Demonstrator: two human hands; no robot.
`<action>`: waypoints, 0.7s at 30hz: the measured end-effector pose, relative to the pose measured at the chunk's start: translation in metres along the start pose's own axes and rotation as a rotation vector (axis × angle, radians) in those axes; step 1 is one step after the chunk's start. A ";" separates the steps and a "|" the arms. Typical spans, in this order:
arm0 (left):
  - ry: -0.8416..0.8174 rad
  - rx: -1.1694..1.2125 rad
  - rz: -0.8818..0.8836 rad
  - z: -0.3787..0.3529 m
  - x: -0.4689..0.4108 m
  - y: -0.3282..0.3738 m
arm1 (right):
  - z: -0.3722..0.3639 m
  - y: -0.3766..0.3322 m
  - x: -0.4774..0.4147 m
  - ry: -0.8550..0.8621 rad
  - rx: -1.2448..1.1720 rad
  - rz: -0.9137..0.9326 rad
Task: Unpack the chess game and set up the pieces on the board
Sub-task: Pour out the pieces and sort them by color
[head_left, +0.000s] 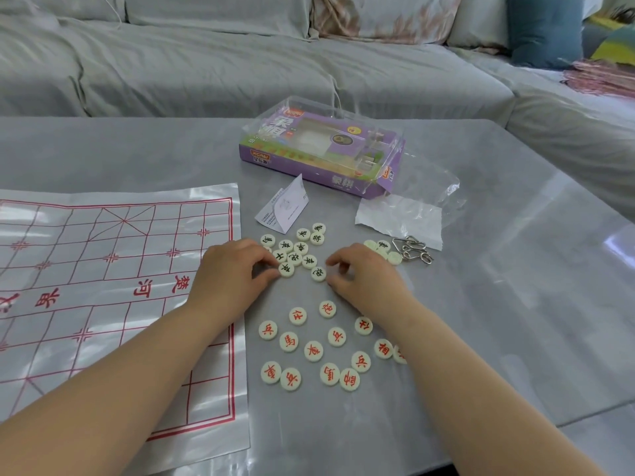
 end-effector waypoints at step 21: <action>-0.012 0.062 -0.105 -0.005 0.006 0.033 | 0.008 0.007 -0.021 0.059 0.309 0.085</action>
Point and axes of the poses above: each hand's wrist, its own x-axis away from the middle knuckle, its own z-axis out of the back of the hand, y = z × x, the point moved 6 cm from there along -x, towards the middle knuckle, and after that the axes turned 2 degrees about x, right-handed, at the moved point
